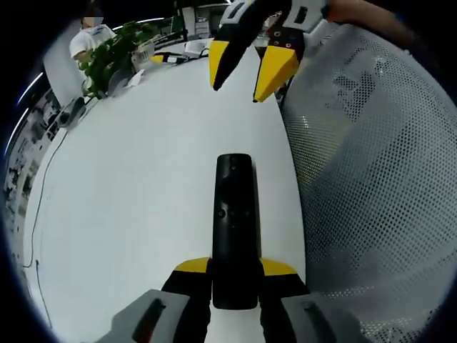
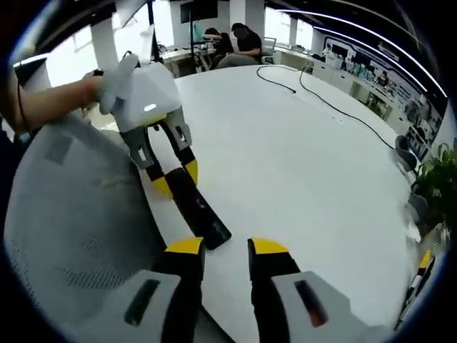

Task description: Press the specified remote control buttons in sequence, fully releasing each button before pressing the next.

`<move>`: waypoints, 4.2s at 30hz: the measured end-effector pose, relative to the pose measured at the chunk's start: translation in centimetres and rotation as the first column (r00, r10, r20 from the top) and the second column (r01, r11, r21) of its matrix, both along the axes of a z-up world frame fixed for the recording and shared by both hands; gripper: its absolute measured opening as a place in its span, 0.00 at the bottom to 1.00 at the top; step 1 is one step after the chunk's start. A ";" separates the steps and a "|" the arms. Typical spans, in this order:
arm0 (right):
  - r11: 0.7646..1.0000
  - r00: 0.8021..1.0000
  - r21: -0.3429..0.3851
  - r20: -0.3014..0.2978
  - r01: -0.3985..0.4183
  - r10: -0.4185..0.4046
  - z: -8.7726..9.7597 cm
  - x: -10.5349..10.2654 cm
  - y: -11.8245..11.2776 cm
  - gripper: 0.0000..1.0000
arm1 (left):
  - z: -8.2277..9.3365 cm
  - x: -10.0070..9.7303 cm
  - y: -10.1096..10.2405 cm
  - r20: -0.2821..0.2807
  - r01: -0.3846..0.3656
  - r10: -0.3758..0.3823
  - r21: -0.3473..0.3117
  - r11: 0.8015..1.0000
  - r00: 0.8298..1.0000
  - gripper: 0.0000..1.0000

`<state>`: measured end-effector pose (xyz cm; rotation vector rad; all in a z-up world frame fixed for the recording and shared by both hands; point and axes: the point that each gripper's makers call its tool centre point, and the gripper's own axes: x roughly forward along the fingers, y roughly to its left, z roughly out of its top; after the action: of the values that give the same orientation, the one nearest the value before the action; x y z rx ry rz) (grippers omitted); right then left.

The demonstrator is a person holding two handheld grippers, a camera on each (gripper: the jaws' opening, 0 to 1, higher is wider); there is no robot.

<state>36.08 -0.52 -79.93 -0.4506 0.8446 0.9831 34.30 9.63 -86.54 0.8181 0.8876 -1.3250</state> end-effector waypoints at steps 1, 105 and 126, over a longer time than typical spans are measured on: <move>1.000 1.000 0.000 -0.008 0.001 -0.001 -0.2 0.1 0.0 0.21 | 0.0 0.0 0.0 0.000 -0.003 0.003 -0.003 1.000 1.000 0.24; 0.938 0.949 -0.153 -0.091 -0.312 0.300 -5.3 -1.0 3.5 0.00 | 0.2 0.1 0.1 -0.032 -0.016 0.013 -0.113 0.993 0.999 0.24; 0.902 0.921 -0.189 -0.059 -0.389 0.385 -5.6 -1.0 4.4 0.00 | 0.1 0.1 0.1 -0.034 -0.016 0.013 -0.110 0.994 0.999 0.24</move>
<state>35.07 3.87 -85.53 -0.8032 0.8933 1.2763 34.38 9.70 -86.39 0.7041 0.8371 -1.3662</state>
